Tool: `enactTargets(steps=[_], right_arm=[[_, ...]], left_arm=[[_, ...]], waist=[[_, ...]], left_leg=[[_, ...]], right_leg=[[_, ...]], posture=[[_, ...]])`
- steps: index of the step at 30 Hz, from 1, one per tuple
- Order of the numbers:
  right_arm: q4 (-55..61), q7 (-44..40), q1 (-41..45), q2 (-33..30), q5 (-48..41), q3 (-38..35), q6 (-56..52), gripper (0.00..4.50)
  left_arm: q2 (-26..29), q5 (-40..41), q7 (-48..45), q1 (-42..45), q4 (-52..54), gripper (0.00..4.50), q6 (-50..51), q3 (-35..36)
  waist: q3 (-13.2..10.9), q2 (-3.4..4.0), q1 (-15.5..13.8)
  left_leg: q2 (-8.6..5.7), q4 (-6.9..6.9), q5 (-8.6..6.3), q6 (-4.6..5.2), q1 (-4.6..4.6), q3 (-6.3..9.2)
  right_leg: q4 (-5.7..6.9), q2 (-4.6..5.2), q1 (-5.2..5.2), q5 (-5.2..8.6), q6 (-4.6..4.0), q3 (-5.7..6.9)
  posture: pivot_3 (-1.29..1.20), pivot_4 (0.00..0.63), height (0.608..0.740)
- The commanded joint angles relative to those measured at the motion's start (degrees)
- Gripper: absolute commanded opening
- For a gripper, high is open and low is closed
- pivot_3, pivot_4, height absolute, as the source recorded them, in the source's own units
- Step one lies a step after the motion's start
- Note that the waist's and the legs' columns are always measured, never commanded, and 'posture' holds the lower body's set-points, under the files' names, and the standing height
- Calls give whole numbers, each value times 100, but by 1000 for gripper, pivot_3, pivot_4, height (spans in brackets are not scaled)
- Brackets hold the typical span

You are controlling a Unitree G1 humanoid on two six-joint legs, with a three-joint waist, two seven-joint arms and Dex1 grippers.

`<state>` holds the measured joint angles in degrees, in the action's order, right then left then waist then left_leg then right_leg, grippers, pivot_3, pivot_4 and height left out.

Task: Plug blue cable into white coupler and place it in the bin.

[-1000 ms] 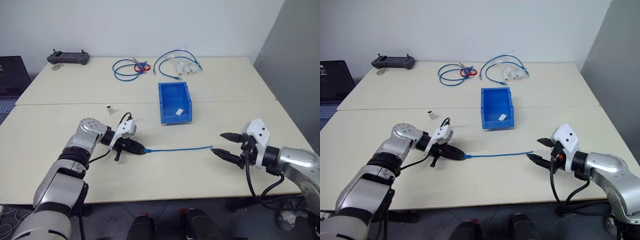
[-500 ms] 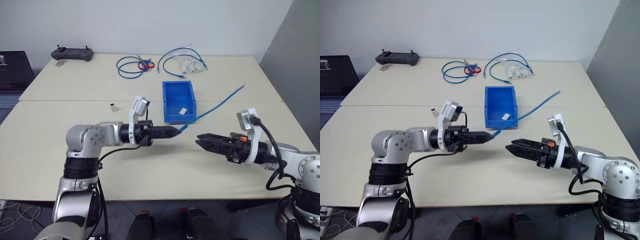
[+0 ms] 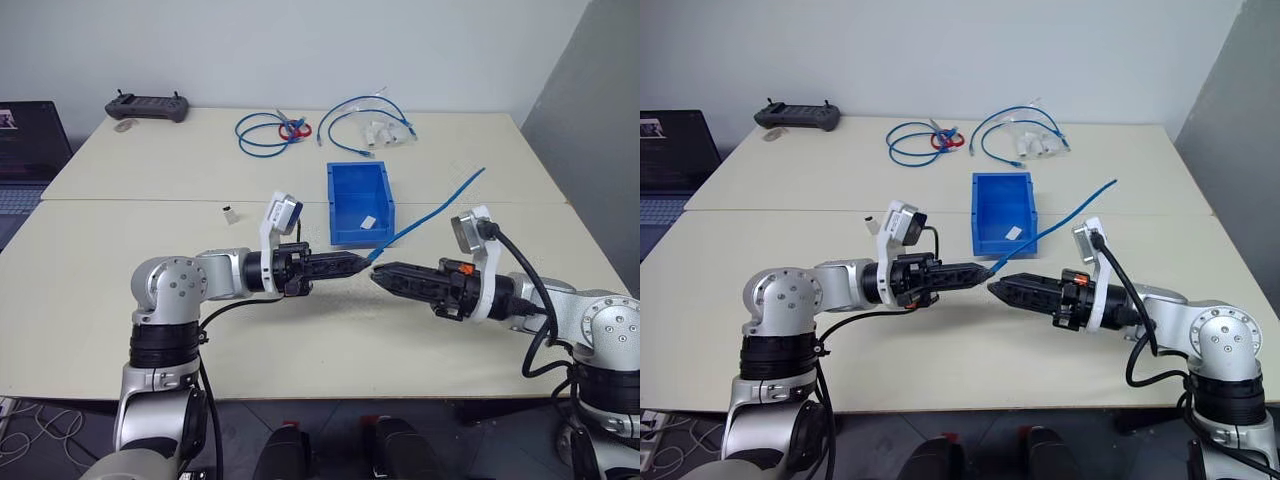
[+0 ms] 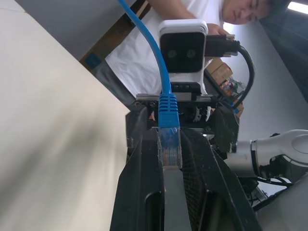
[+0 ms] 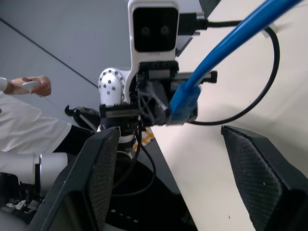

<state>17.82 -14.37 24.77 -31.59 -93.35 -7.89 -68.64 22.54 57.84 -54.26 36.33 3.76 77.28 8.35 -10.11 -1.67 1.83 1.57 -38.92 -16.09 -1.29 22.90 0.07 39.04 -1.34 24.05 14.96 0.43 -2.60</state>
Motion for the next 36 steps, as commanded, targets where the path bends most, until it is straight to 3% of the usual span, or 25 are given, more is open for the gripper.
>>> enactTargets(steps=[1,36], right_arm=[[31,61,140,-19,-138,5,237,3546],[-119,133,315,-85,-205,242,415,3372]], left_arm=[[66,192,-8,13,154,201,-58,-4],[259,149,-113,56,28,201,-523,-304]], waist=[[0,0,-1],[0,0,-2]], left_leg=[[0,0,0,0,0,1],[0,2,0,0,3,-2]], right_leg=[[0,0,0,0,0,1],[-4,0,1,0,0,-2]], posture=[[0,150,740],[0,150,740]])
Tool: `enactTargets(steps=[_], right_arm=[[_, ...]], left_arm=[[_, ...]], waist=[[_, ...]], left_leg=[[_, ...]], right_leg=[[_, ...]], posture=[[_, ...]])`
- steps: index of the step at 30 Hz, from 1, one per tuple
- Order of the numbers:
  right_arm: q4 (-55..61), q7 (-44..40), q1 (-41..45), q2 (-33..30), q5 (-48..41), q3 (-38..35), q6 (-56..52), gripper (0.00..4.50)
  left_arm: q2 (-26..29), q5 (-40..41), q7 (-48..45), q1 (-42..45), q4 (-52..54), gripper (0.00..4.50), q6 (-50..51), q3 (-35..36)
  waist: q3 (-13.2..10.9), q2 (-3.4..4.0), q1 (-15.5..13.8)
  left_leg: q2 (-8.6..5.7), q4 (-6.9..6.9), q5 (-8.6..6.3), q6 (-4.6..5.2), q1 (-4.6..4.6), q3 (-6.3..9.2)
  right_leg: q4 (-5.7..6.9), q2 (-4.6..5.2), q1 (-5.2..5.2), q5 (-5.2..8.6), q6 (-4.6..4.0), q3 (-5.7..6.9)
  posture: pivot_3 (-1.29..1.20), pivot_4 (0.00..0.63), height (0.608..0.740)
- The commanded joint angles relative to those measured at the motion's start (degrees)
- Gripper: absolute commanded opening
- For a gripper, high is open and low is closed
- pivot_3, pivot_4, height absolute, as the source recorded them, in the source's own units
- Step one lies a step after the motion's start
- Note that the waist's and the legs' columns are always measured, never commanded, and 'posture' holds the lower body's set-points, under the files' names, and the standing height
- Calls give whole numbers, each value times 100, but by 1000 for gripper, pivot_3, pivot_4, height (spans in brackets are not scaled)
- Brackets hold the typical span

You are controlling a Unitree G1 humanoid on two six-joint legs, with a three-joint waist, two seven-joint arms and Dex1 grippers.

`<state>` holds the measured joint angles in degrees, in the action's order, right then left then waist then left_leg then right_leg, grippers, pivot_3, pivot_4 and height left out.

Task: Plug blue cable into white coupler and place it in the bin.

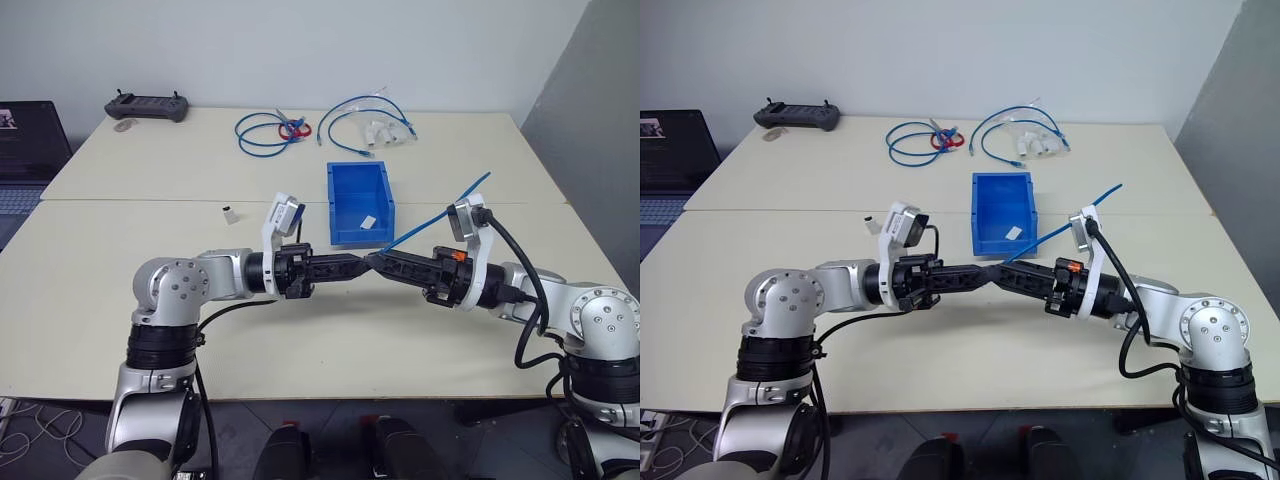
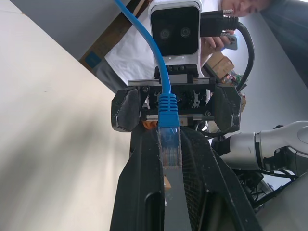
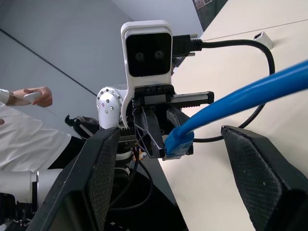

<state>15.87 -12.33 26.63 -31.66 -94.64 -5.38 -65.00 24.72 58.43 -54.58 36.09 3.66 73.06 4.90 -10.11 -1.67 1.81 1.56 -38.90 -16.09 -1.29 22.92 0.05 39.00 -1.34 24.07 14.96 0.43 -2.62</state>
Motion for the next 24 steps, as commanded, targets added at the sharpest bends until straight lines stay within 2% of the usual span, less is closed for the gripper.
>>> enactTargets(steps=[1,5,14,19,20,24], right_arm=[[86,-93,130,-92,-46,-5,47,3372],[116,-156,118,-141,63,10,48,3372],[114,-154,113,-106,77,39,86,1233],[113,-140,122,-122,1,46,110,325],[114,-137,128,-124,-9,47,116,182],[119,-147,131,-130,-31,52,114,144]], left_arm=[[44,93,-79,85,41,201,-106,36],[32,106,-46,113,53,201,-99,37],[-12,140,25,128,91,201,-69,40],[-21,150,37,137,105,201,-63,32],[-28,152,43,134,116,201,-63,28],[-56,144,74,128,131,201,-89,34]], waist=[[0,0,0],[0,0,0],[0,0,0],[0,0,0],[0,0,0],[0,0,0]], left_leg=[[0,0,0,0,0,0],[0,0,0,0,0,0],[0,1,0,0,0,0],[0,1,0,0,1,0],[0,1,0,0,0,0],[0,1,0,0,1,0]], right_leg=[[0,0,0,0,0,0],[-1,0,0,0,0,0],[-1,0,0,0,0,0],[-2,0,1,0,0,0],[-2,0,1,0,0,0],[-2,0,1,0,0,0]], posture=[[0,150,740],[0,150,740],[0,150,740],[0,150,740],[0,150,740],[0,150,740]])
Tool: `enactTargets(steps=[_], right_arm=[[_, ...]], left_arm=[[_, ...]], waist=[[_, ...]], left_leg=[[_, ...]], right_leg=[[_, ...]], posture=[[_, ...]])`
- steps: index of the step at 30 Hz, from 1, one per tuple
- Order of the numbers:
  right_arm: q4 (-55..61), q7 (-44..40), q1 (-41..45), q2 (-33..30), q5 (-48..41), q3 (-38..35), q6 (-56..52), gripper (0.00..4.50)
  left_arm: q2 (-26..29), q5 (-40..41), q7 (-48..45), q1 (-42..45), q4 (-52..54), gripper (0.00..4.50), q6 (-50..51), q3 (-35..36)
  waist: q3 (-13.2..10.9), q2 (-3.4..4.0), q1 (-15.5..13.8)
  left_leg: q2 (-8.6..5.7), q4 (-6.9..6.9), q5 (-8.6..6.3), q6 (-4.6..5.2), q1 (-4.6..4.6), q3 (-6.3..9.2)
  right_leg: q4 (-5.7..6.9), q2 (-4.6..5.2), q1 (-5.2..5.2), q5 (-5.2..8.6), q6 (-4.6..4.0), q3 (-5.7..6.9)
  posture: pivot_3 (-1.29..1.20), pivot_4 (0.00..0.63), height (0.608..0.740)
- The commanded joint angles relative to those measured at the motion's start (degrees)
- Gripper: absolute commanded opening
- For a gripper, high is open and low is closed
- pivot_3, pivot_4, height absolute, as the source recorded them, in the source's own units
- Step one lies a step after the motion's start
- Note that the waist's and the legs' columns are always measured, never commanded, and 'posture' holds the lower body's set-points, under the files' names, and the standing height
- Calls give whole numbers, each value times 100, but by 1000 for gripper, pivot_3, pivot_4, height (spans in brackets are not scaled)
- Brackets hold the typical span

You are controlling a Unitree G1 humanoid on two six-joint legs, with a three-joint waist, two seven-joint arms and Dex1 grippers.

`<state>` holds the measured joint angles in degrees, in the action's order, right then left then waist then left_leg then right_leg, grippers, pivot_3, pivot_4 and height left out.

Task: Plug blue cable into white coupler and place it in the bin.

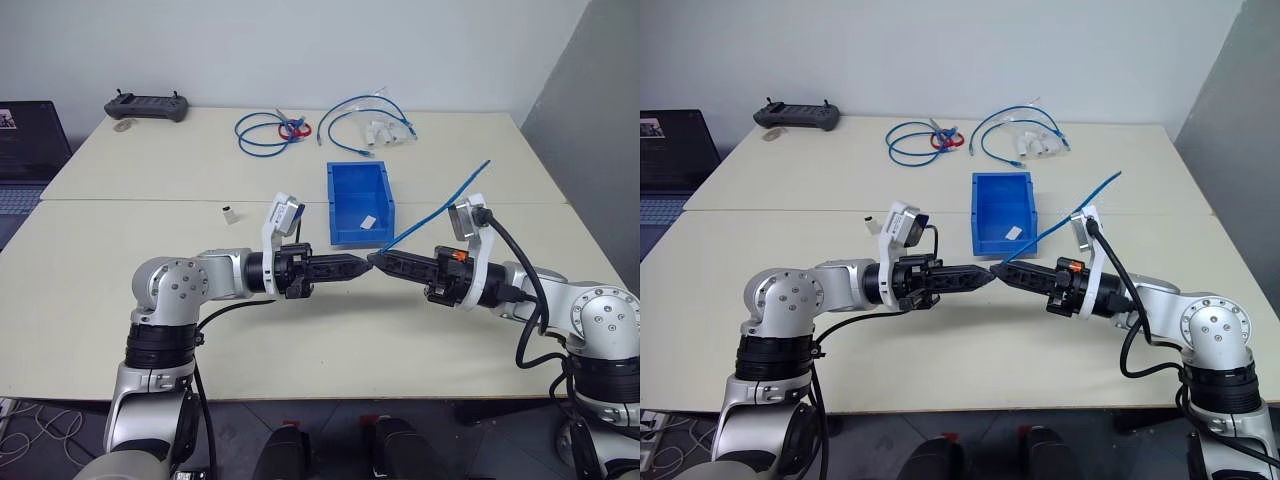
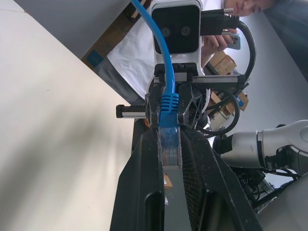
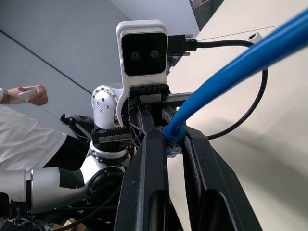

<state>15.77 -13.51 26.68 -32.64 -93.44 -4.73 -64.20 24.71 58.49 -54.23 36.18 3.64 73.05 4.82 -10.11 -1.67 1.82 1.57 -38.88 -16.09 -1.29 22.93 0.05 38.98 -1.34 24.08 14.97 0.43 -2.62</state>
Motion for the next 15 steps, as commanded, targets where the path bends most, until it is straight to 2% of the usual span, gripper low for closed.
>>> enactTargets(steps=[1,4,6,9,12,15], right_arm=[[138,-36,124,-38,-148,-7,29,144],[167,-36,122,-69,-130,7,9,143],[161,-24,124,-66,-117,3,27,143],[83,-10,171,-44,17,-24,93,143],[-41,-54,177,-51,232,-83,173,143],[-135,-218,85,-108,578,-150,246,143]], left_arm=[[-59,130,45,118,133,201,-103,46],[1,28,-18,102,156,201,-216,-1],[113,31,-159,95,140,908,-219,-23],[506,-427,-547,-8,299,1629,-729,-333],[961,-1136,-771,-236,361,2222,-1525,-645],[1298,-1902,-518,-672,325,2765,-2359,-629]], waist=[[0,0,0],[0,0,0],[0,0,1],[0,0,4],[-1,2,8],[-2,4,7]], left_leg=[[0,0,0,0,0,0],[0,0,0,0,0,-1],[0,0,0,0,0,-1],[2,1,0,0,-1,-1],[2,4,0,0,-1,-1],[2,7,0,0,-2,-4]], right_leg=[[0,0,0,0,0,-1],[0,0,0,0,0,-1],[0,0,0,0,0,0],[0,-1,1,0,0,0],[-1,-4,3,1,-1,-2],[-3,-3,3,1,-2,-5]], posture=[[0,150,740],[0,150,740],[0,150,740],[0,150,740],[0,150,740],[0,150,740]])
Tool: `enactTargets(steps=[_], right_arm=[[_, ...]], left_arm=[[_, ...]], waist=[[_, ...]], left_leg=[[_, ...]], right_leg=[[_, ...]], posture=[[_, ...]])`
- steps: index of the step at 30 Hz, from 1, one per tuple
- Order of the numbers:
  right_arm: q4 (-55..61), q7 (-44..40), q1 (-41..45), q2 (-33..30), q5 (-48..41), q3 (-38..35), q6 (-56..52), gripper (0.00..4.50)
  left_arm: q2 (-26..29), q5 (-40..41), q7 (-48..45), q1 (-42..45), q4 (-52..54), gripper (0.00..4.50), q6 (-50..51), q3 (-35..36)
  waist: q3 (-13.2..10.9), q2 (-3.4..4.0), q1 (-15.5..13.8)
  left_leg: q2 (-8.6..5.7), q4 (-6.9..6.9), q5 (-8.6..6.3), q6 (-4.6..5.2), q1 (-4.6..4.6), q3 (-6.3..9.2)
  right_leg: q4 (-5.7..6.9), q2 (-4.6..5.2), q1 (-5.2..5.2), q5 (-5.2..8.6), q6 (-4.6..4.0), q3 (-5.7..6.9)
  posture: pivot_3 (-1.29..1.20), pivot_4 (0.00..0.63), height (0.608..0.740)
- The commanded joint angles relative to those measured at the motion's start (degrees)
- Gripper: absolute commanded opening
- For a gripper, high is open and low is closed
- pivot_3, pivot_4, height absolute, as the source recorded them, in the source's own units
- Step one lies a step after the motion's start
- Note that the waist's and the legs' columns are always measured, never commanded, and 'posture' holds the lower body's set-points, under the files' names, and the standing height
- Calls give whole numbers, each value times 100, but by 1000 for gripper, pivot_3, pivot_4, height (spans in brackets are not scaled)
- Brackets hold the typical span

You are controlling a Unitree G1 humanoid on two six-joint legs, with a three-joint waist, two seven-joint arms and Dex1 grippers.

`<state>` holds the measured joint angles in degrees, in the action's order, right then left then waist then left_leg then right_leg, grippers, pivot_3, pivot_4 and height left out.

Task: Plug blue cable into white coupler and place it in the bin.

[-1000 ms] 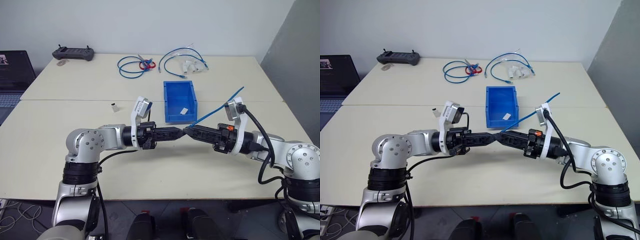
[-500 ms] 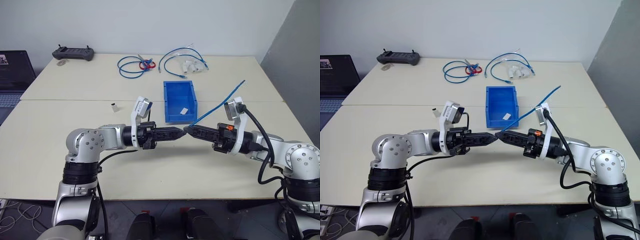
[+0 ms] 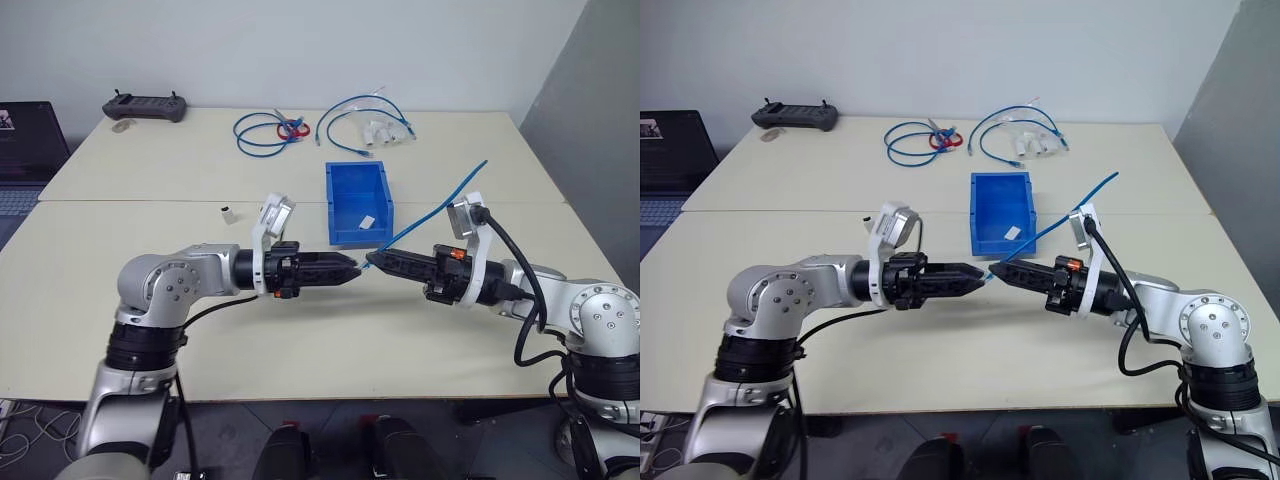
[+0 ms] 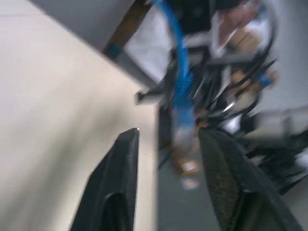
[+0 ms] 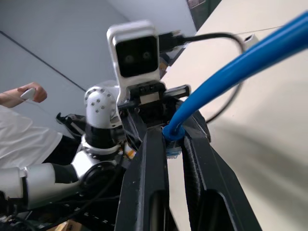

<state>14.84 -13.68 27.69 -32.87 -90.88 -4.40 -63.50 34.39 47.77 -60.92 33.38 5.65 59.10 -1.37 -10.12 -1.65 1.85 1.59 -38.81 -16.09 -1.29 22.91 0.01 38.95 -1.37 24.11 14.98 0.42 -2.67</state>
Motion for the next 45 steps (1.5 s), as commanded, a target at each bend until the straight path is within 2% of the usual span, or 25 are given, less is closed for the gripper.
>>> enactTargets(steps=[1,3,5,8,12,16,20,24,26,31,39,40,41,45], right_arm=[[-68,-249,-48,-101,425,-206,204,143],[-100,-318,-97,-109,586,-251,254,143],[-165,-364,-114,-87,857,-289,359,143],[-241,-426,-110,-52,1065,-342,422,143],[-371,-544,18,-24,1264,-360,436,143],[-431,-587,142,-43,1397,-423,405,143],[-433,-546,188,-41,1480,-520,368,143],[-311,-423,128,-47,1410,-656,280,143],[-228,-376,58,-86,1363,-730,231,143],[-116,-254,-24,-84,1309,-853,182,143],[21,-92,-173,-30,1223,-947,174,143],[36,-63,-193,-19,1206,-959,178,143],[35,-33,-206,-10,1189,-976,181,143],[14,28,-236,-19,1159,-1003,191,143]], left_arm=[[335,-1058,474,-535,81,3003,-1183,109],[228,-1385,1136,-741,26,3378,-1445,385],[-187,-1982,2586,-1005,77,3816,-1790,853],[-758,-2637,4090,-1141,68,4357,-2073,1223],[-1758,-3315,5740,-961,-685,4473,-2556,1350],[-2308,-3709,6489,-234,-2074,4473,-3410,1403],[-2399,-4027,7048,630,-3989,4473,-4751,1505],[-2394,-4183,7058,1354,-5606,4473,-5750,1459],[-2366,-4240,7135,1641,-6205,4473,-6062,1470],[-2245,-4269,7244,1940,-6890,4473,-6387,1531],[-1869,-4244,7117,2259,-7466,2888,-6590,1615],[-1815,-4230,7033,2303,-7528,2447,-6572,1628],[-1779,-4210,6932,2344,-7579,2499,-6531,1644],[-1723,-4174,6562,2471,-7740,1645,-6419,1679]], waist=[[-1,2,5],[-2,2,-10],[-3,1,-20],[-6,-5,-31],[-6,-6,-50],[-6,-12,-86],[-5,-17,-155],[-5,-16,-147],[-5,-17,-160],[-5,-17,-164],[-5,-17,-127],[-5,-17,-132],[-5,-17,-139],[-5,-17,-140]], left_leg=[[0,2,0,0,-1,-5],[1,2,0,0,2,-2],[2,2,0,1,5,-1],[-1,-1,-1,1,6,0],[-9,-3,-1,1,10,-2],[-18,-9,-1,1,11,-7],[-23,-12,0,1,12,-6],[-28,-4,-1,2,13,-23],[-29,-2,-2,3,20,-17],[-30,-2,-2,3,22,-14],[-26,-3,-2,2,14,-18],[-26,-3,-2,2,13,-19],[-26,-3,-2,2,14,-18],[-29,-3,-2,2,15,-20]], right_leg=[[-1,2,0,0,0,-5],[-4,5,3,0,0,-2],[-5,8,3,0,0,-1],[-6,23,0,-2,4,5],[-7,35,-2,-8,13,5],[-8,42,-3,-17,27,3],[-9,40,-4,-21,33,6],[-10,42,1,-32,16,7],[-17,44,3,-38,6,12],[-20,44,2,-39,8,18],[-10,41,2,-25,37,21],[-9,40,2,-25,38,21],[-9,41,2,-25,38,21],[-11,43,2,-25,38,22]], posture=[[0,150,740],[0,150,740],[0,150,740],[0,150,740],[0,150,740],[0,150,740],[0,150,740],[0,150,740],[0,150,740],[0,150,740],[0,150,740],[0,150,740],[0,150,740],[0,150,740]])
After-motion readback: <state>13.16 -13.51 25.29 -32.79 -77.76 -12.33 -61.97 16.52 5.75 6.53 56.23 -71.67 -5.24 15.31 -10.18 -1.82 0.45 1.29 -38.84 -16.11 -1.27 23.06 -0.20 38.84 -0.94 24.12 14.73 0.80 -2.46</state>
